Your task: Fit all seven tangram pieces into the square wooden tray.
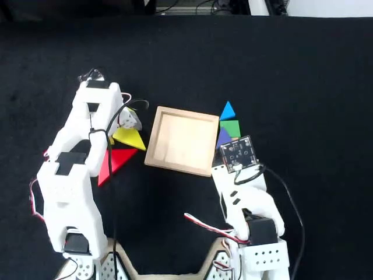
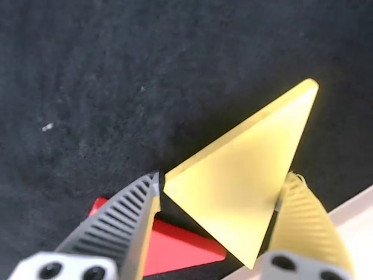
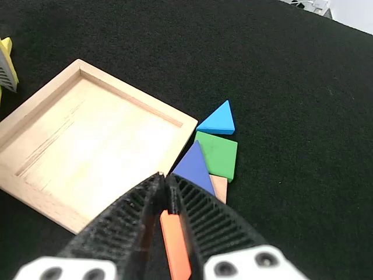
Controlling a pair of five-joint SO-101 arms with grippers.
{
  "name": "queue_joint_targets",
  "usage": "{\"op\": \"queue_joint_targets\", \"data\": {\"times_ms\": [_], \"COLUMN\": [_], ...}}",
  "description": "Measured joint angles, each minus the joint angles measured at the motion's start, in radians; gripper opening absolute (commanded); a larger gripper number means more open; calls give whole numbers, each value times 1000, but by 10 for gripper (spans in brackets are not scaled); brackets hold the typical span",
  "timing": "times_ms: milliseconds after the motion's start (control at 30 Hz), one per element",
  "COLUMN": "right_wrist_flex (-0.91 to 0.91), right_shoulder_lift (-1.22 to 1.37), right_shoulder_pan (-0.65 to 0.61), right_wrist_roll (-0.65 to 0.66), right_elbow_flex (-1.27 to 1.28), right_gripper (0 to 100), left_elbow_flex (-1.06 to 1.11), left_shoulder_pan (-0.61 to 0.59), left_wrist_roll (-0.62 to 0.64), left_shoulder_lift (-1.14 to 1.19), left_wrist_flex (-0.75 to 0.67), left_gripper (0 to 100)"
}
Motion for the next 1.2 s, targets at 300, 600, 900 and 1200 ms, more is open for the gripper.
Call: {"op": "queue_joint_targets", "data": {"times_ms": [300, 600, 900, 1200], "right_wrist_flex": [0, 0, -114, -203], "right_shoulder_lift": [0, 0, 0, 0], "right_shoulder_pan": [0, 14, 267, 542], "right_wrist_roll": [0, 2, -55, -270], "right_elbow_flex": [0, 0, 0, 0], "right_gripper": [11, 11, 11, 11], "left_elbow_flex": [-89, -255, -238, -55], "left_shoulder_pan": [-6, -18, 147, 408], "left_wrist_roll": [-293, -875, -1327, -1491], "left_shoulder_lift": [3, -106, -250, -250], "left_wrist_flex": [34, 232, 298, 97], "left_gripper": [256, 256, 256, 256]}}
